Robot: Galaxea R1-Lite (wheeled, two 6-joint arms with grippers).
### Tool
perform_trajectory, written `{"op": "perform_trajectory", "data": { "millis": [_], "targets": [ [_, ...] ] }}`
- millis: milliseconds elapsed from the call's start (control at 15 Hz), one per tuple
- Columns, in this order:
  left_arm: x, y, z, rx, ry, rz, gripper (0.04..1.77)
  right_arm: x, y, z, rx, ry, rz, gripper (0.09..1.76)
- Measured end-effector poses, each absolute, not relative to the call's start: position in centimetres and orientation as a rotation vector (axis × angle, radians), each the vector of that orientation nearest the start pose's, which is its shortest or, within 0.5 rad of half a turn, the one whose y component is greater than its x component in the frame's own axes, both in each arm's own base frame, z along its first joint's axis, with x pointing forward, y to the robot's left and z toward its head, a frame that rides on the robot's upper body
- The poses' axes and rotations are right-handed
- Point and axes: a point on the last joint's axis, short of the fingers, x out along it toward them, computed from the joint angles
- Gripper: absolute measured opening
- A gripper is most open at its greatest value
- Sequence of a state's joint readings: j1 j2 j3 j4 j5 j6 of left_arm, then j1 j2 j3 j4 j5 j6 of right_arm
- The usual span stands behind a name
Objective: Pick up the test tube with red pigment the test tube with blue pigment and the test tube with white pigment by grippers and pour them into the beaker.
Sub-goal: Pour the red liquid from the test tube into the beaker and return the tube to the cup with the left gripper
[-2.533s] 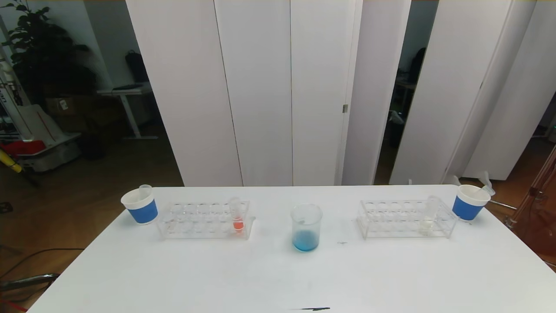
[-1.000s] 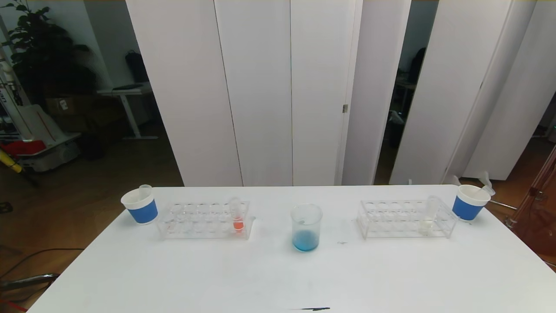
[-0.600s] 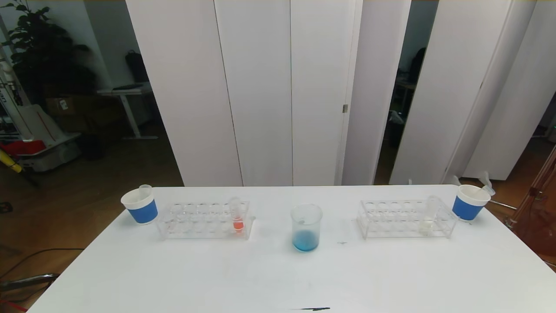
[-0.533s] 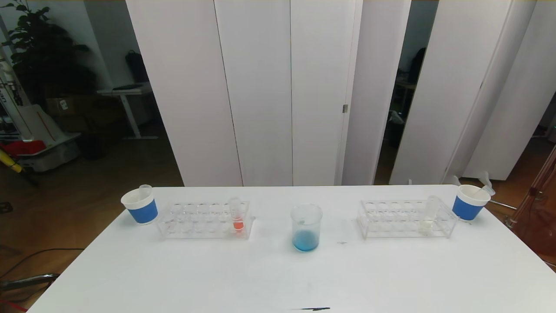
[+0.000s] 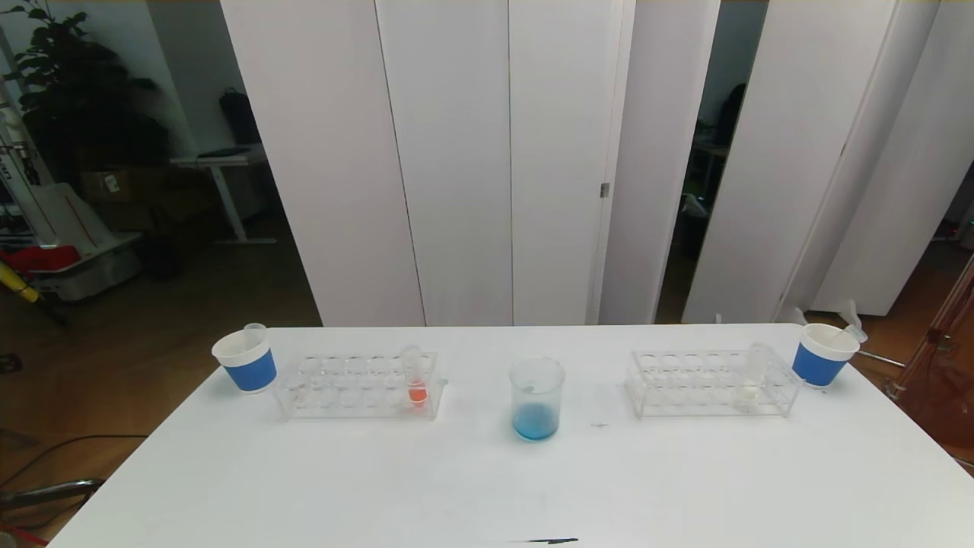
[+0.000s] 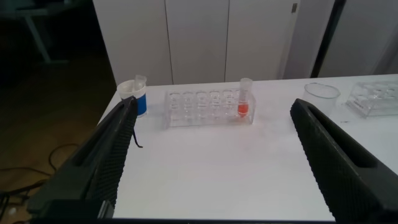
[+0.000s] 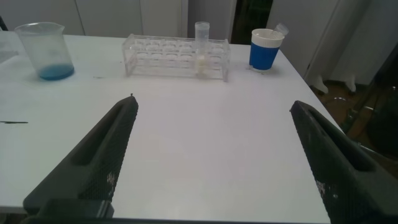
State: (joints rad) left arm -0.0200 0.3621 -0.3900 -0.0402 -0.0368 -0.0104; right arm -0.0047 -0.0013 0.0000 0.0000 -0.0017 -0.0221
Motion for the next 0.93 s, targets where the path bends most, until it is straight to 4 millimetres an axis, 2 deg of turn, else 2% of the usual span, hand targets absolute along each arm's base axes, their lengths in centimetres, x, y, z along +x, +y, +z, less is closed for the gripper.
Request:
{"op": "perform_trajectory", "data": {
  "millis": [200, 467, 600, 933],
  "targets": [
    [3.4, -0.2, 22.9, -0.064, -0.031, -0.068, 1.75, -2.3, 0.0, 7.5, -0.023, -0.001, -0.006, 1.75],
    [10.4, -0.5, 25.4, -0.088, -0.009, -0.085, 1.75, -2.3, 0.0, 7.5, -0.023, -0.001, -0.006, 1.75],
    [13.6, -1.2, 25.1, -0.089, 0.034, -0.115, 1.75, -2.3, 0.0, 7.5, -0.023, -0.001, -0.006, 1.75],
    [19.7, -3.8, 22.2, -0.078, 0.141, -0.144, 1.75, -2.3, 0.0, 7.5, -0.023, -0.001, -0.006, 1.75]
  ]
}}
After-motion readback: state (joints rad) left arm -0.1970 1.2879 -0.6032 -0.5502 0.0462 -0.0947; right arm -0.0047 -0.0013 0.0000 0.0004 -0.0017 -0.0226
